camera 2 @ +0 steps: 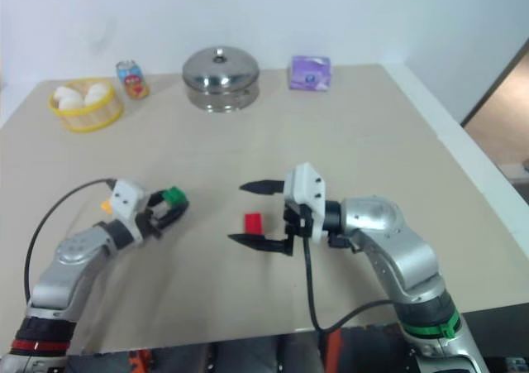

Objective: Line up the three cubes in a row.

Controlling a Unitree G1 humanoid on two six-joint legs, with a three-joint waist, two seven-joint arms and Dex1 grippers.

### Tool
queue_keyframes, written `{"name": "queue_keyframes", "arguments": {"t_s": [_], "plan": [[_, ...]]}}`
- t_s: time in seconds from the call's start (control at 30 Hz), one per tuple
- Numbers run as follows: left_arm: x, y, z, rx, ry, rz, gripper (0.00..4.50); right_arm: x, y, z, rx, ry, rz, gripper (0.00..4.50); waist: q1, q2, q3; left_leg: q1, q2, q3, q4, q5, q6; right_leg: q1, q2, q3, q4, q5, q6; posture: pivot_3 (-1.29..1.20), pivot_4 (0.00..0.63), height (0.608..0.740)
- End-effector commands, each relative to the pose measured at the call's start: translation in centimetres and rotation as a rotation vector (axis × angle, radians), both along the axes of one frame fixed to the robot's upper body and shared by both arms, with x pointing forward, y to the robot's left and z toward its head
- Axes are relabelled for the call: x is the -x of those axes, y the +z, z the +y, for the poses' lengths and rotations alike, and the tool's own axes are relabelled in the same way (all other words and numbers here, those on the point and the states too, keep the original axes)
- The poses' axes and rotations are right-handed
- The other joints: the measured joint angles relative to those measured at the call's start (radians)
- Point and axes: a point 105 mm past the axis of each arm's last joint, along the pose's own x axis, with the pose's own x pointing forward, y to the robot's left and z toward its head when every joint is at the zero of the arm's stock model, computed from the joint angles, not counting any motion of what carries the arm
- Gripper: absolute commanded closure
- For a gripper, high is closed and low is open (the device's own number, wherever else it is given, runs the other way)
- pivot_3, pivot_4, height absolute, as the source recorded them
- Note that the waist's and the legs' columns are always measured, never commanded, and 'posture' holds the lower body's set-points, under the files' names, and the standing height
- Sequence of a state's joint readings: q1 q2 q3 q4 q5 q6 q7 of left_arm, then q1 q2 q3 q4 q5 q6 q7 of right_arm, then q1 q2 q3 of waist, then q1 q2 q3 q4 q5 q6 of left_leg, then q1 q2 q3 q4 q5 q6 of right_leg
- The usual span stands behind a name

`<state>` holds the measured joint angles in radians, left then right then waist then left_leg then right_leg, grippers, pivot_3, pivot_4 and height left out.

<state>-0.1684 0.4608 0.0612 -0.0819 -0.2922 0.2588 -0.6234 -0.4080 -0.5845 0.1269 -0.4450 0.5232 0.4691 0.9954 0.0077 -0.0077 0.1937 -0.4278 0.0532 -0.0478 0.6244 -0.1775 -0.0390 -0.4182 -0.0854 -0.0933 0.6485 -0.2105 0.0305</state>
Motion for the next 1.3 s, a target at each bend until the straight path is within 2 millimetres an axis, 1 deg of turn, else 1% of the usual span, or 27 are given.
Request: {"name": "queue_keyframes", "arguments": {"t_s": [0.03, 0.27, 0.4, 0.43, 0.53, 0.57, 0.6, 0.77, 0.93, 1.1, 1.3], "plan": [[-0.3, 0.9, -0.1, -0.004, -0.016, -0.037, 3.2, 0.5, 0.5, 0.3, -0.009, 0.019, -0.026, 0.0, 0.0, 0.0, 0.0, 0.0, 0.0, 0.0, 0.0, 0.0, 0.0, 0.0, 0.0, 0.0, 0.0, 0.0, 0.0, 0.0, 0.15, 0.74], [-0.4, 1.2, -0.3, 0.002, -0.018, -0.045, 3.2, 0.4, 0.3, 0.2, -0.003, 0.011, -0.028, 0.0, 0.0, 0.0, 0.0, 0.0, 0.0, 0.0, 0.0, 0.0, 0.0, 0.0, 0.0, 0.001, 0.0, 0.0, 0.0, 0.0, 0.15, 0.74], [1.7, 2.2, -1.7, -0.016, -0.146, -0.067, 3.2, 0.5, 0.5, -0.1, -0.001, 0.007, -0.032, 0.0, 0.0, 0.0, 0.0, 0.0, 0.0, 0.001, 0.0, 0.0, 0.0, 0.0, 0.0, 0.001, 0.0, 0.001, 0.0, 0.0, 0.15, 0.74], [2.0, 2.3, -1.9, -0.02, -0.165, -0.069, 3.2, 0.5, 0.6, -0.1, -0.002, 0.006, -0.032, 0.0, 0.0, 0.0, 0.0, 0.0, 0.0, 0.002, 0.0, 0.0, 0.0, 0.0, 0.0, 0.002, 0.0, 0.001, 0.0, 0.0, 0.15, 0.74], [4.3, 2.2, -2.6, -0.089, -0.29, -0.061, 3.2, 0.7, 0.7, -0.6, 0.002, 0.001, -0.024, 0.0, 0.0, 0.0, 0.0, 0.0, 0.0, 0.003, -0.001, 0.0, 0.0, -0.002, 0.0, 0.003, 0.0, 0.001, 0.0, 0.0, 0.15, 0.74], [4.7, 2.1, -2.7, -0.102, -0.314, -0.056, 3.2, 0.7, 0.6, -0.7, 0.003, 0.0, -0.021, 0.0, 0.0, 0.0, 0.0, 0.0, 0.001, 0.003, -0.001, 0.0, 0.0, -0.002, 0.0, 0.003, 0.0, 0.0, -0.002, 0.0, 0.15, 0.74], [4.9, 2.1, -2.6, -0.108, -0.325, -0.047, 3.2, 0.8, 0.6, -0.8, 0.007, -0.004, -0.019, 0.0, 0.0, 0.0, 0.0, 0.0, 0.001, 0.003, -0.001, 0.0, 0.0, -0.002, 0.0, 0.003, 0.0, -0.002, -0.004, 0.0, 0.15, 0.74], [5.8, 1.4, -2.7, -0.117, -0.416, 0.033, 3.2, 0.9, 0.0, -1.2, 0.015, -0.018, -0.001, 0.0, 0.0, 0.0, 0.0, 0.0, 0.001, 0.003, 0.0, 0.0, 0.0, -0.002, 0.0, 0.003, 0.0, -0.001, -0.004, 0.0, 0.15, 0.74], [5.7, 1.2, -3.2, -0.14, -0.494, 0.056, 3.2, 0.9, -0.1, -1.1, 0.012, -0.022, 0.001, 0.0, 0.0, 0.0, 0.0, 0.0, 0.001, 0.004, 0.0, 0.0, 0.0, -0.002, 0.0, 0.003, 0.0, -0.001, -0.004, 0.0, 0.15, 0.74], [4.4, 1.6, -3.2, -0.156, -0.531, 0.045, 3.2, 0.9, -0.1, -1.1, 0.012, -0.028, -0.001, 0.0, 0.0, -0.001, 0.0, 0.0, 0.001, 0.004, 0.0, 0.0, 0.0, -0.002, 0.001, 0.003, 0.0, -0.001, -0.004, 0.0, 0.15, 0.74], [3.2, 1.9, -3.8, -0.158, -0.586, 0.029, 3.2, 1.0, -0.2, -1.2, 0.01, -0.037, -0.001, 0.0, 0.0, -0.001, 0.0, 0.0, 0.001, 0.004, 0.0, 0.0, 0.0, -0.003, 0.001, 0.004, 0.0, -0.001, -0.004, 0.0, 0.15, 0.74]]}}
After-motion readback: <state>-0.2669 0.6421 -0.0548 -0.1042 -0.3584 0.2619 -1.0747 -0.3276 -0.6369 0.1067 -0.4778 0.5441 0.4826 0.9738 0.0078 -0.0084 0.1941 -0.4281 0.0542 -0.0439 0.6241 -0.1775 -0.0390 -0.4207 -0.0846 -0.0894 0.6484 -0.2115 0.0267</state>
